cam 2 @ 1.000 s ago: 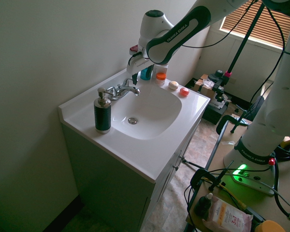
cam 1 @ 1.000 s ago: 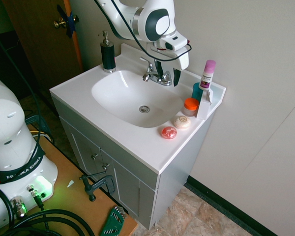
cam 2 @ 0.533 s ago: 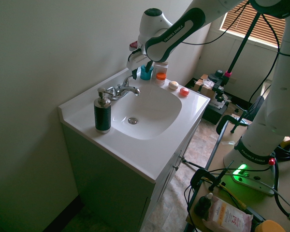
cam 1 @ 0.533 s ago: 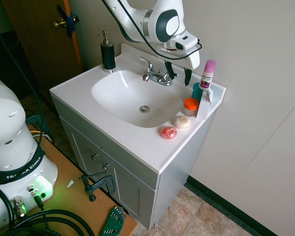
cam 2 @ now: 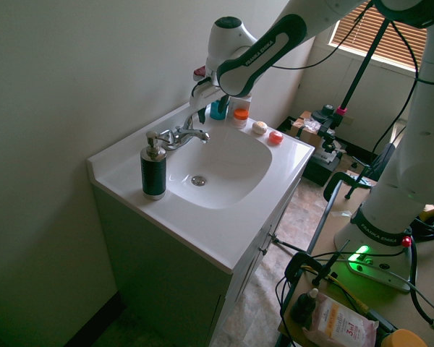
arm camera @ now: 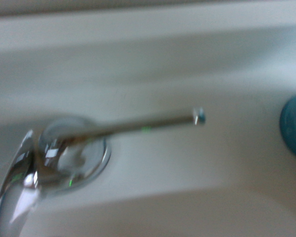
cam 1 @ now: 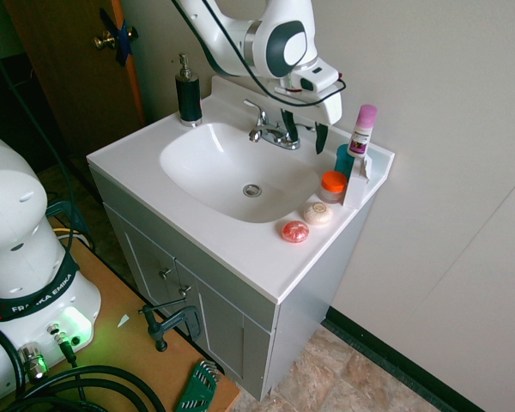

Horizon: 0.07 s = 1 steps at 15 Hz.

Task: Turn off the cold water

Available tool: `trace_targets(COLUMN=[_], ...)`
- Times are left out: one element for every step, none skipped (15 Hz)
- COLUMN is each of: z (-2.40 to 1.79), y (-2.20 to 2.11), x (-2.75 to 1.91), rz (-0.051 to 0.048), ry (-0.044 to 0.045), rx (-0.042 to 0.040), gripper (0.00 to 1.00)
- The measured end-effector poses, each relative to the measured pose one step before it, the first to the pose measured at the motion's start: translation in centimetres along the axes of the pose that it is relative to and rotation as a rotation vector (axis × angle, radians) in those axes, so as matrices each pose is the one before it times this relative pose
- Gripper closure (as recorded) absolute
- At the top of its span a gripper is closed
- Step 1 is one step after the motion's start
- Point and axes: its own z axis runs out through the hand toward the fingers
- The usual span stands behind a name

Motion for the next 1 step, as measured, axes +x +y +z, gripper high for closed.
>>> trace_targets(z=[-0.475], y=[0.817], x=[-1.733], rz=[-0.01047], ry=[-0.04251], rx=[-0.00041], gripper=[0.00])
